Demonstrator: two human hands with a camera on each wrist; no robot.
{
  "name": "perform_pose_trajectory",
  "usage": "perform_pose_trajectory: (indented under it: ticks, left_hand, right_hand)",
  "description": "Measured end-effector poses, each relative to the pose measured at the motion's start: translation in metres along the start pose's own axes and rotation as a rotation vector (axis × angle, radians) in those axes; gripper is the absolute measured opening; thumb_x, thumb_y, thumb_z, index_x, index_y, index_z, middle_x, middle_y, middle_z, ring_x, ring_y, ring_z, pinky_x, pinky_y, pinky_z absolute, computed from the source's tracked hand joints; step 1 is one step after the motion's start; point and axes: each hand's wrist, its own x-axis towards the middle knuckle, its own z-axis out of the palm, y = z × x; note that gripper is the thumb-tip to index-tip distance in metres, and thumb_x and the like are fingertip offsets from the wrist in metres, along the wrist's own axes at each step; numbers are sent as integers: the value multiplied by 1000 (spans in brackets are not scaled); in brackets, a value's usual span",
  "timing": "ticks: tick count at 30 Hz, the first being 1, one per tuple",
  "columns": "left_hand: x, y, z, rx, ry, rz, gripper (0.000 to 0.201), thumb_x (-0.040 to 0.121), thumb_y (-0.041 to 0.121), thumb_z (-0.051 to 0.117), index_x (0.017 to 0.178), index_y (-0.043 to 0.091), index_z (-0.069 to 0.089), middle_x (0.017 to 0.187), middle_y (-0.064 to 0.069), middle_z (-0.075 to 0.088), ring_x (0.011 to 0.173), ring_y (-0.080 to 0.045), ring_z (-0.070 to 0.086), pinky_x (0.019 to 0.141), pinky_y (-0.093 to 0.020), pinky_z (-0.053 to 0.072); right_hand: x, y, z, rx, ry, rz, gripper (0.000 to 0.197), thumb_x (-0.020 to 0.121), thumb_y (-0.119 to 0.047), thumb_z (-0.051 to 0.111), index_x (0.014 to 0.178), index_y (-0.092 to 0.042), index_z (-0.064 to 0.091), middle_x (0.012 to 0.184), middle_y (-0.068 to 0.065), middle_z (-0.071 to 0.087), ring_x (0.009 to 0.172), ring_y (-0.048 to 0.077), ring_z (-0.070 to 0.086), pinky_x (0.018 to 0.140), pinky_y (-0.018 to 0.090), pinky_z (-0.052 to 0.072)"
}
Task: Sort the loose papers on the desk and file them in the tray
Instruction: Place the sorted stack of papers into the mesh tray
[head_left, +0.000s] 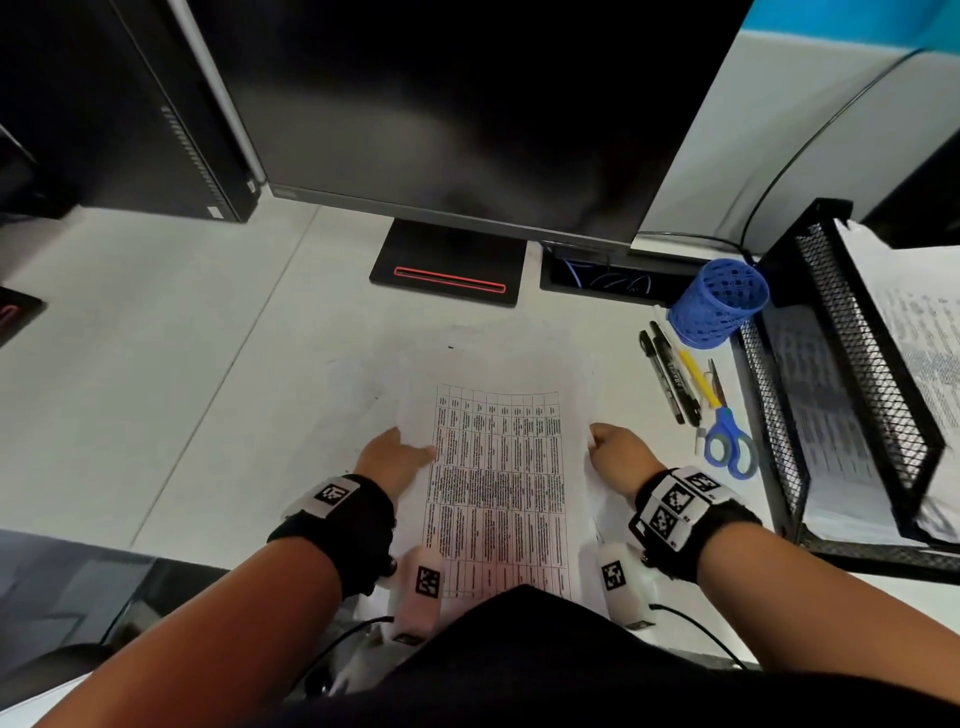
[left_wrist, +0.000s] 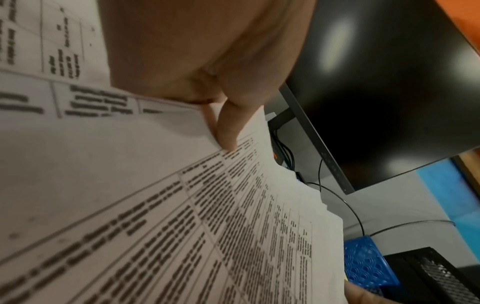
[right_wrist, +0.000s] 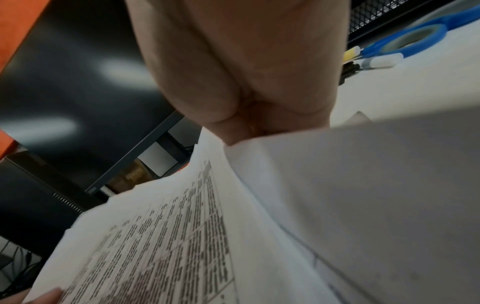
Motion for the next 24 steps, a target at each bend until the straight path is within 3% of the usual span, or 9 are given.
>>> perform_pose_trajectory:
  ticks: [4,6,8,10,13,15,18,21,24]
  left_hand:
    - [-4,1,-5,-4,56,78,67,92,24,60,143,-5,27,153,-18,27,140,-31,27,112,-41,24]
    - [-9,6,-12,-15,53,141,62,91,28,62,134,-8,36,146,-25,33,134,-37,35,110,-45,28]
    - [-17,16,-22,-30,42,218,73,86,38,64,138,-4,36,145,-26,33,133,-37,37,111,-51,28]
    - [-22,24,-32,-56,23,261,73,85,40,64,141,4,36,145,-17,41,133,-29,42,111,-50,31]
    - [-30,38,-42,-93,-8,349,39,92,29,59,128,17,50,119,10,61,115,-8,55,95,-27,44]
    - [-38,51,-45,-88,-4,404,33,95,28,55,127,21,50,113,17,60,111,-5,54,85,-19,42]
    - [-49,67,-48,-94,51,515,50,93,37,54,140,26,39,136,9,51,127,-11,46,107,-34,37]
    - [-62,81,-49,-139,128,667,46,99,30,46,143,27,33,140,11,48,129,-9,44,112,-38,34]
    - [-77,91,-49,-178,175,782,44,101,24,42,143,25,30,138,15,47,127,-1,43,113,-36,33]
  right_hand:
    - [-6,-6,-9,210,94,3,34,97,-32,41,69,-17,55,75,3,58,71,18,52,73,30,42]
    - [-13,-11,-18,412,92,-1,39,93,-50,46,102,-16,63,99,7,63,92,21,59,90,40,47]
    - [-20,-18,-24,408,70,-55,54,88,-48,57,132,-18,46,112,-2,56,108,18,53,98,36,45]
    - [-23,-27,-28,401,98,-118,63,84,-38,66,137,-25,35,111,-9,47,111,14,46,96,27,40]
    - [-25,-50,-32,670,158,-167,77,86,-16,67,146,-30,21,129,-2,40,128,15,39,107,31,29]
    - [-27,-65,-34,733,211,-259,66,87,-10,63,143,-25,30,138,-2,47,130,17,45,113,42,31]
    - [-39,-88,-39,599,291,-397,41,93,-7,51,133,-18,47,124,-5,62,116,11,58,106,41,43]
    - [-56,-110,-44,600,421,-521,38,95,-9,48,133,-16,47,122,-10,61,114,4,56,102,27,44]
    - [-73,-125,-45,590,535,-639,34,96,-9,49,130,-12,46,109,-22,57,101,-15,52,88,5,42]
